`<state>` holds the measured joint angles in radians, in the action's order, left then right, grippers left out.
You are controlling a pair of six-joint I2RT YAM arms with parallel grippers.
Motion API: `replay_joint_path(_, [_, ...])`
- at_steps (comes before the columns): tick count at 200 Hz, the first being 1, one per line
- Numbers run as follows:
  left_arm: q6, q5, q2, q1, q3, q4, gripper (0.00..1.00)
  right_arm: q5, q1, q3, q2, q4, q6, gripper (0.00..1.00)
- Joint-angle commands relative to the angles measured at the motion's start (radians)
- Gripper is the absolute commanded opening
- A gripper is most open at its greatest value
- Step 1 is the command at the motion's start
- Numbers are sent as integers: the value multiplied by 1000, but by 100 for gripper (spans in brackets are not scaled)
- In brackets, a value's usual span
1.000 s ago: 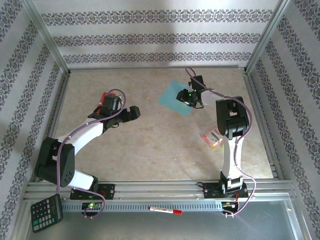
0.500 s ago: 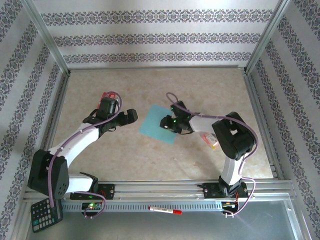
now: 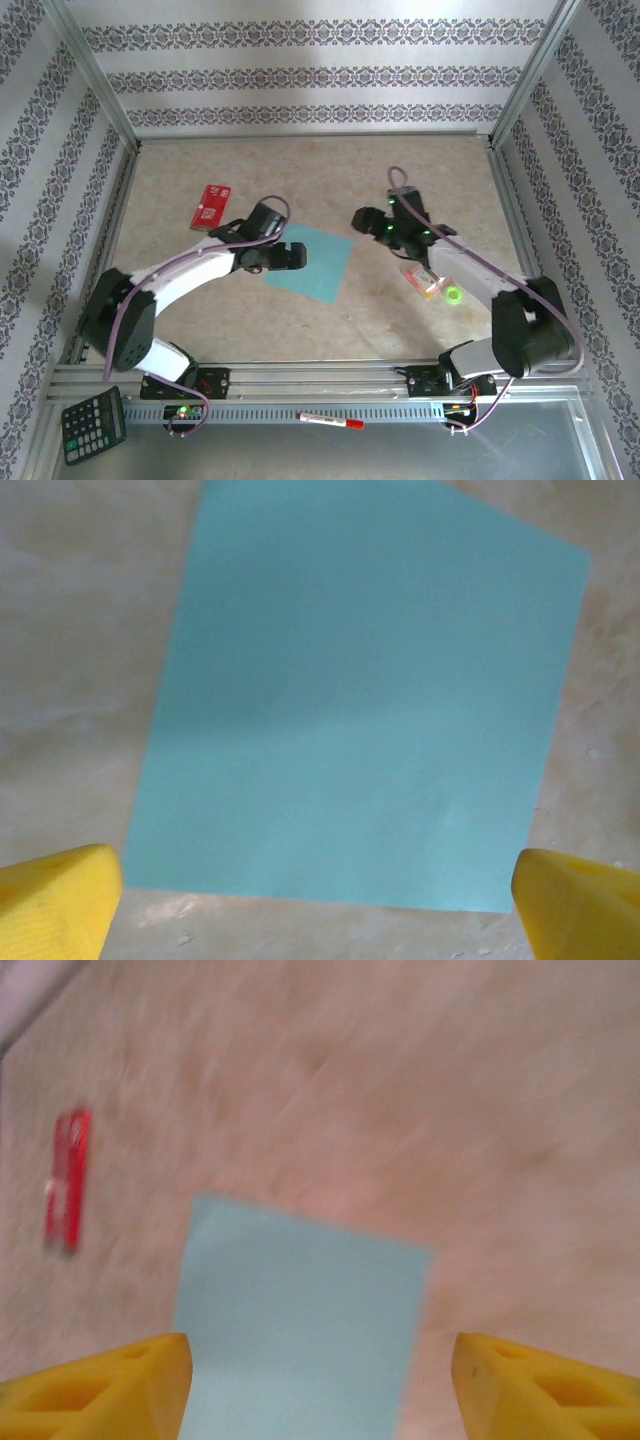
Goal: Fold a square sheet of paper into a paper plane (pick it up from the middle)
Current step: Move the square sheet of paper to the center of the table, then first fold the square sheet of paper in half at the center of the table.
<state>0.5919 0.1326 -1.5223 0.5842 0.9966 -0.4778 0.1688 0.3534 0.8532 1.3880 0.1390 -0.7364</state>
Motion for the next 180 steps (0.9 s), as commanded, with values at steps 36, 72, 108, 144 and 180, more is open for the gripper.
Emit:
replay_joint_path(36, [-63, -146, -311, 104, 297, -241, 100, -97, -155, -60, -78, 152, 233, 89])
replay_joint_path(72, [-101, -162, -466, 121, 456, -330, 100, -73, -168, -68, -50, 137, 254, 92])
replay_joint_path(108, [-123, -158, -565, 126, 559, -391, 100, -31, -175, -86, -22, 103, 246, 92])
replay_joint_path(144, [-125, -146, -619, 130, 587, -395, 100, -13, -178, -103, -8, 81, 240, 92])
replay_joint_path(180, [-119, -143, -654, 138, 584, -389, 100, 3, -177, -114, 0, 68, 230, 92])
